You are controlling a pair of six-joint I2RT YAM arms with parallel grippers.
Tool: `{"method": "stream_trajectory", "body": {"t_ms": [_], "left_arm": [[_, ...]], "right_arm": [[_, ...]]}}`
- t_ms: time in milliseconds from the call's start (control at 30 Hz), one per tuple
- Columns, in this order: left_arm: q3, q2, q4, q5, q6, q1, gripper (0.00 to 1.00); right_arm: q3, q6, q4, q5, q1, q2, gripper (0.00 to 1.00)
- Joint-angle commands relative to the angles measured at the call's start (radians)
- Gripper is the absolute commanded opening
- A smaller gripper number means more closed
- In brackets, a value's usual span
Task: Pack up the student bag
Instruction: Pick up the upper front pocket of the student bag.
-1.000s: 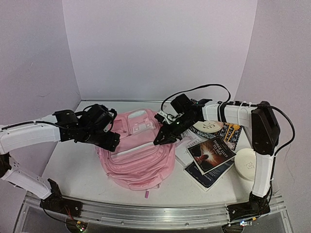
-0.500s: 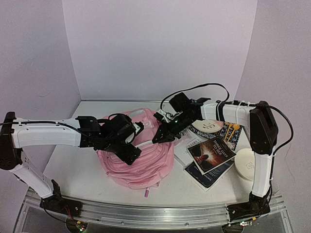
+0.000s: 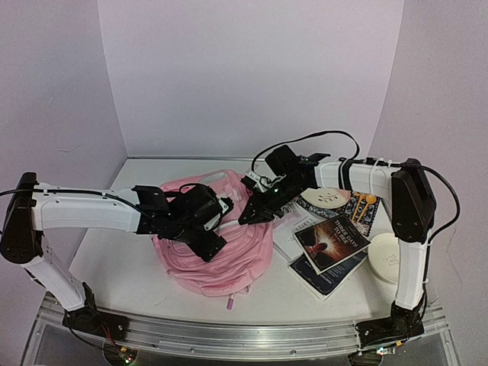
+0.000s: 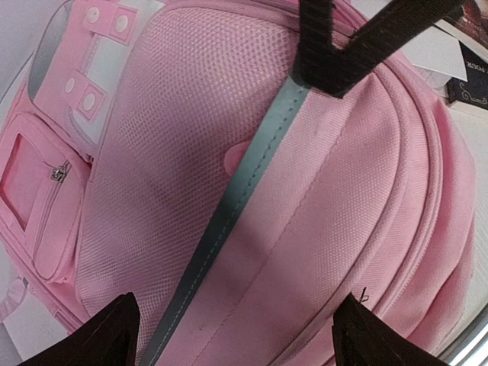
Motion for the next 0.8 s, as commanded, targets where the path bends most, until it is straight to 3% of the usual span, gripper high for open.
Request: {"method": "stream_trajectory", "body": {"t_ms": [0, 233, 633, 767], "left_arm": [[0.046, -0.016, 0.018, -0.128, -0.017, -0.002, 0.86], [0.033, -0.066, 0.018, -0.252, -0.061, -0.002, 0.79], [0.010, -0.002, 0.023, -0.193, -0.051, -0.002, 0.77], [0.021, 0.044, 0.026, -0.201, -0.030, -0.002, 0.72]], "right_arm": [[0.050, -0.004, 0.012, -0.031, 0.004, 0.000, 0.00], [0.048, -0.006, 0.012, -0.040, 0.004, 0.002, 0.00], [0.057, -0.005, 0.012, -0.051, 0.003, 0.006, 0.00], [0.069, -0.001, 0.013, -0.049, 0.003, 0.006, 0.00]]}}
